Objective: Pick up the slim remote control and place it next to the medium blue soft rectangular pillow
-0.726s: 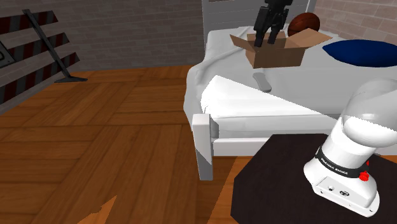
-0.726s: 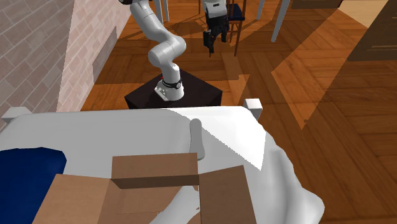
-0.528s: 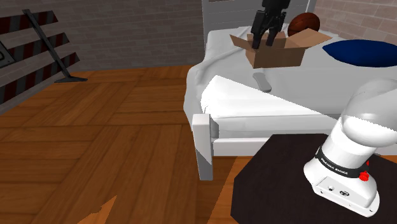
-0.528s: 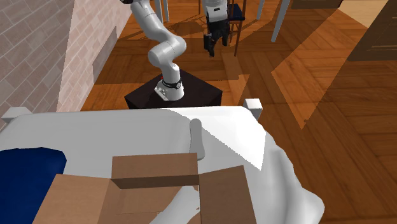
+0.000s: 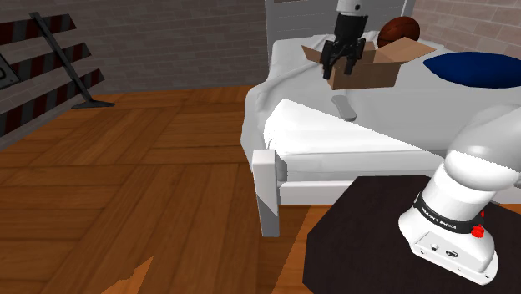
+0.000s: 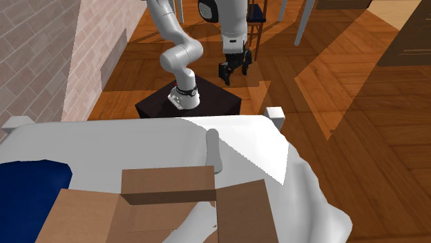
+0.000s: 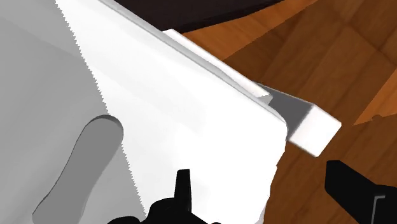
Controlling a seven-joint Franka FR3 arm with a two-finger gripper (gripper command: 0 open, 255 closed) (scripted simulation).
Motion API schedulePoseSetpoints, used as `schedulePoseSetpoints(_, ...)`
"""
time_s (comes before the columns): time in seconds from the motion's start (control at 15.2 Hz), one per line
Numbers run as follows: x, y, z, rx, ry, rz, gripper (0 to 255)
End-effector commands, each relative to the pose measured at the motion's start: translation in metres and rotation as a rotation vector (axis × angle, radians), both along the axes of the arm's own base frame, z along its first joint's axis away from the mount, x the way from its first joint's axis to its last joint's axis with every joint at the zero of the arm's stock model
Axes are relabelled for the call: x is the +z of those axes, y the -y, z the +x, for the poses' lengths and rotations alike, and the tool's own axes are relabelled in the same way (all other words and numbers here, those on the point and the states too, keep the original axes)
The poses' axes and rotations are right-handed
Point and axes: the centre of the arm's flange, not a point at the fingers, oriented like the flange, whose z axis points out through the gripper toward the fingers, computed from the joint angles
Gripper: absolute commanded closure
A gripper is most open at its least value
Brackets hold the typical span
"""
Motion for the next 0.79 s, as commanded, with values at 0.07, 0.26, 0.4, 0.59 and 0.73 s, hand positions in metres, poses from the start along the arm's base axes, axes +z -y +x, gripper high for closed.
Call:
schedulePoseSetpoints(0.07,-0.021,0.024,0.019,-0.074,-0.013,-0.013,0)
schedulePoseSetpoints(0.26,-0.045,0.05,0.034,-0.147,-0.027,-0.025,0)
schedulePoseSetpoints(0.4,-0.061,0.068,0.042,-0.196,-0.037,-0.033,0)
schedulePoseSetpoints(0.59,-0.085,0.095,0.053,-0.269,-0.051,-0.045,0)
schedulePoseSetpoints(0.73,-0.101,0.115,0.059,-0.317,-0.06,-0.052,0)
